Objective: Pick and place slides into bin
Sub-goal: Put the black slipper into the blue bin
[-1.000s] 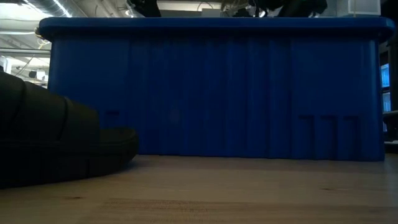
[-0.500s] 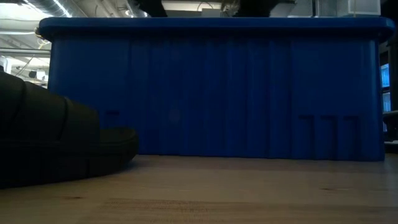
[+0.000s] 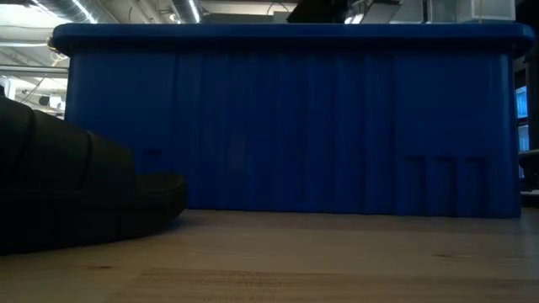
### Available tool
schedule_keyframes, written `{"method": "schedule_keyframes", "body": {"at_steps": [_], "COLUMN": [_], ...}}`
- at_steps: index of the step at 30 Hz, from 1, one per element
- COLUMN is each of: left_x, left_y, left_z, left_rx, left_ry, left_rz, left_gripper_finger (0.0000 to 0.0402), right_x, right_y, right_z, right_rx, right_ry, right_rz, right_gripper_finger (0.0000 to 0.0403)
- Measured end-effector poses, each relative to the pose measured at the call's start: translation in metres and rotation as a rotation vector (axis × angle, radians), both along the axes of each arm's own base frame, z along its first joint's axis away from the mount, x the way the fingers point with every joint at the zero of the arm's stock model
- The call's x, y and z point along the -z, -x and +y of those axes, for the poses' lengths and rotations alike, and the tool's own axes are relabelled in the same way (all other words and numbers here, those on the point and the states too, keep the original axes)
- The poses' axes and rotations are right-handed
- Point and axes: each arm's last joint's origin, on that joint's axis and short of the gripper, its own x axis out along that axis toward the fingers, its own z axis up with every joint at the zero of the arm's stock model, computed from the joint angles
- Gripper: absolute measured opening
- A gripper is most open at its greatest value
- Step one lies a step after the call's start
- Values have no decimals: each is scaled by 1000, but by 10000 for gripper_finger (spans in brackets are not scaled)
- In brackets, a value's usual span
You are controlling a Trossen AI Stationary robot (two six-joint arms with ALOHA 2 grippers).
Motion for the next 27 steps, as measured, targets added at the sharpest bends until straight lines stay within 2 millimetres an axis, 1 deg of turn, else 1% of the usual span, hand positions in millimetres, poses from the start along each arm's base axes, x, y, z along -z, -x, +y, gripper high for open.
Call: {"method": "schedule_keyframes", "body": {"at_steps": [3,8,12,16,21,24,27], "left_x": [9,31,56,80,111,132,154], "left_y": [0,5,13,27,45,54,61], "left_z": [-24,-62,-90,-117,-140,-151,-161], "left_rx": [63,128,213,279,282,280,319], "left_ry": [-22,-134,-204,-192,-196,-202,-195], "left_rz": [23,82,151,218,278,286,270], "left_gripper_finger": [246,246,246,246,246,246,246], "right_x": [1,5,5,5,2,2,3], "right_y": [0,2,2,2,1,0,0], "right_z": [1,3,3,3,3,3,3], "right_rx": [8,6,29,44,64,75,90], "right_ry": [-21,-34,-72,-97,-134,-154,-181], "right_rz": [7,50,29,18,-27,-43,-47], "right_gripper_finger": [280,280,280,280,280,280,280]}}
